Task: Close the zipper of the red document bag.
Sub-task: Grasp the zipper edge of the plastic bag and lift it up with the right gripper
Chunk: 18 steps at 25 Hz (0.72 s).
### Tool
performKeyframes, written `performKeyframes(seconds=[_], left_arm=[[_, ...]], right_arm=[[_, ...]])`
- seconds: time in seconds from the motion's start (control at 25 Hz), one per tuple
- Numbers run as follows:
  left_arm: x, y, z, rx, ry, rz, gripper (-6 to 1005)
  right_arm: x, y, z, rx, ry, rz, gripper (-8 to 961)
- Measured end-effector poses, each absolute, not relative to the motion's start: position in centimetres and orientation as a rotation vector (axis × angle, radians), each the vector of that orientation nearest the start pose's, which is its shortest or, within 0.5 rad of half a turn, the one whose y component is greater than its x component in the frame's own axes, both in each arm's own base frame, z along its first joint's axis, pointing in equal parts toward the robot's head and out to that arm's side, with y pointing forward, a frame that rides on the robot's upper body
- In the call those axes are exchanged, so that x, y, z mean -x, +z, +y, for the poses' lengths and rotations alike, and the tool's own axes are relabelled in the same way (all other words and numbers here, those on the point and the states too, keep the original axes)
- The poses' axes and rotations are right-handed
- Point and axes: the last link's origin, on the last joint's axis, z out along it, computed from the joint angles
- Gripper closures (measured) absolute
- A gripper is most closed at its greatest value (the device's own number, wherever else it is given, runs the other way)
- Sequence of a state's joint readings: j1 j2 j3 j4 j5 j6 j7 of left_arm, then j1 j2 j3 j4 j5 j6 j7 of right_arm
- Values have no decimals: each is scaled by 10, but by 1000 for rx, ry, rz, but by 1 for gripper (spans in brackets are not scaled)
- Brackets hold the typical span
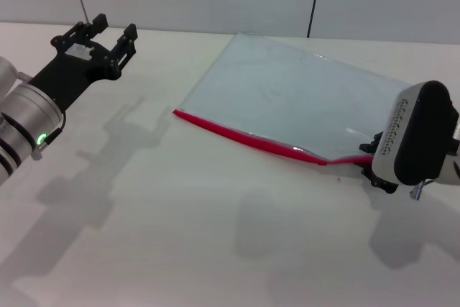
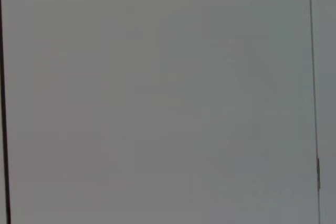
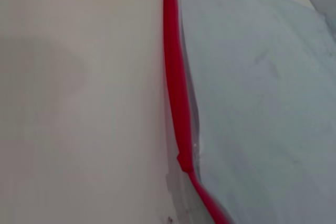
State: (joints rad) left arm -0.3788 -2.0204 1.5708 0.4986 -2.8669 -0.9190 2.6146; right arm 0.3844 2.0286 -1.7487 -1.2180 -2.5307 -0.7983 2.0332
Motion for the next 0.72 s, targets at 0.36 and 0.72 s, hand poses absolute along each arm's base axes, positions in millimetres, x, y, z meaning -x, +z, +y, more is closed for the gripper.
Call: performKeyframes(seconds=[0.36,0.72], left_arm=[[281,2,374,1936,-760,-443,457],[250,-9,380,2227,-701,-317,460]], right_arm=[[-222,-48,361,2524,-411,63,797],[-196,-34,352,2501,-304,45,867]])
